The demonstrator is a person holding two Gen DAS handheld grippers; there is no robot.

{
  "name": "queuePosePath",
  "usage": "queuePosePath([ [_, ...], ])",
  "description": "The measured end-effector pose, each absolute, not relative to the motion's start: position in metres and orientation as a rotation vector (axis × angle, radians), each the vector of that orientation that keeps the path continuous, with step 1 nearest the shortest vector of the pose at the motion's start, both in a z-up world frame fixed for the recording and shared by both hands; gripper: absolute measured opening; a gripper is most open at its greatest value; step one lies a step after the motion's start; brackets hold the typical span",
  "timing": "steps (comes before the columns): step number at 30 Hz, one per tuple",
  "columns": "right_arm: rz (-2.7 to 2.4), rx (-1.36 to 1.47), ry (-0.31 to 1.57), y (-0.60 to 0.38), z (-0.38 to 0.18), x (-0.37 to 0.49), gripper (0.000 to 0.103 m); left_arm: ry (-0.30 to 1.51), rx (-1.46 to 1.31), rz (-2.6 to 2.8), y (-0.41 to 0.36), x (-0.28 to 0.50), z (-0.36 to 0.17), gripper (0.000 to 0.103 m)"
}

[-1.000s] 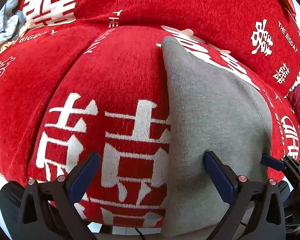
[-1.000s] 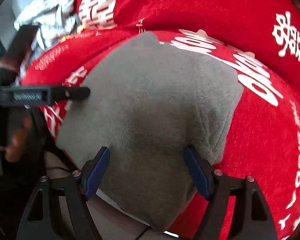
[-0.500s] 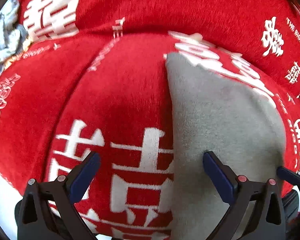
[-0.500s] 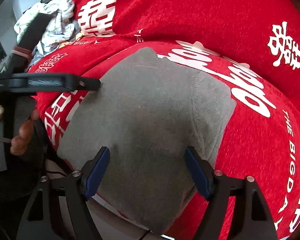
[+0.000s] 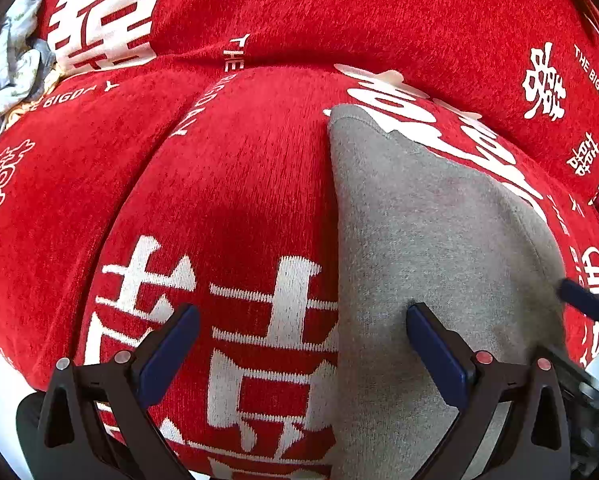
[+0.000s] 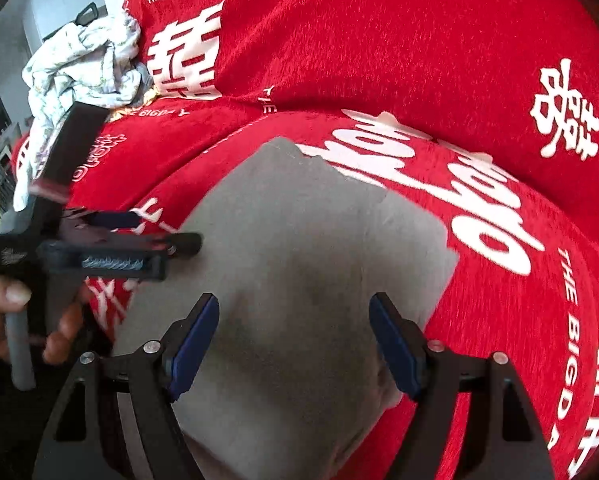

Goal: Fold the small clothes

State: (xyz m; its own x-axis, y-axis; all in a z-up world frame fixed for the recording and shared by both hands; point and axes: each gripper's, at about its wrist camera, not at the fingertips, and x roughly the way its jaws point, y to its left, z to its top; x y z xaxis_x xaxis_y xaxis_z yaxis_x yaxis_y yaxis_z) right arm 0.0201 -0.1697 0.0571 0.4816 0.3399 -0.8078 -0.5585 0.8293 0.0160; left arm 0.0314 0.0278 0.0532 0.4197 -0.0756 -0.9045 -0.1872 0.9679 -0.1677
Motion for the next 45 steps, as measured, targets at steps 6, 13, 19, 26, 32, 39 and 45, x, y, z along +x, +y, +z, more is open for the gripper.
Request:
queuePosePath([
  [6, 0.528, -0.233, 0.969, -0.172, 0.036, 0.032, 0.082, 1.144, -0.245, 0.071, 0.026, 0.032, 0.057, 0.103],
  [13, 0.546, -0.208, 0.906, -0.181, 0.075, 0.032, 0.082, 1.111, -0.307, 0.057, 0.037, 0.047, 0.077, 0.103],
  [19, 0.549, -0.138, 1.038, -0.181, 0.050, 0.071, 0.082, 1.185, -0.310, 0.054, 0.034, 0.066, 0.048, 0.103],
  [26, 0.516, -0.113, 0.980, -0.192, 0.066, 0.077, 0.082, 1.154, -0.345, 0.051, 0.043, 0.076, 0.066, 0.103],
  [32, 0.497, -0.135, 1.028, -0.176, 0.063, 0.120, 0.082, 1.209, -0.188, 0.043, 0.015, 0.121, 0.058, 0.103],
  [39, 0.347, -0.120, 1.135, -0.198, 0.028, 0.154, 0.085, 1.274, -0.213, 0.075, 0.032, 0.137, 0.027, 0.103],
  [45, 0.320, 0.006, 1.131, -0.220, 0.039, 0.154, 0.085, 1.216, -0.288, 0.080, 0.049, 0.138, 0.045, 0.103],
])
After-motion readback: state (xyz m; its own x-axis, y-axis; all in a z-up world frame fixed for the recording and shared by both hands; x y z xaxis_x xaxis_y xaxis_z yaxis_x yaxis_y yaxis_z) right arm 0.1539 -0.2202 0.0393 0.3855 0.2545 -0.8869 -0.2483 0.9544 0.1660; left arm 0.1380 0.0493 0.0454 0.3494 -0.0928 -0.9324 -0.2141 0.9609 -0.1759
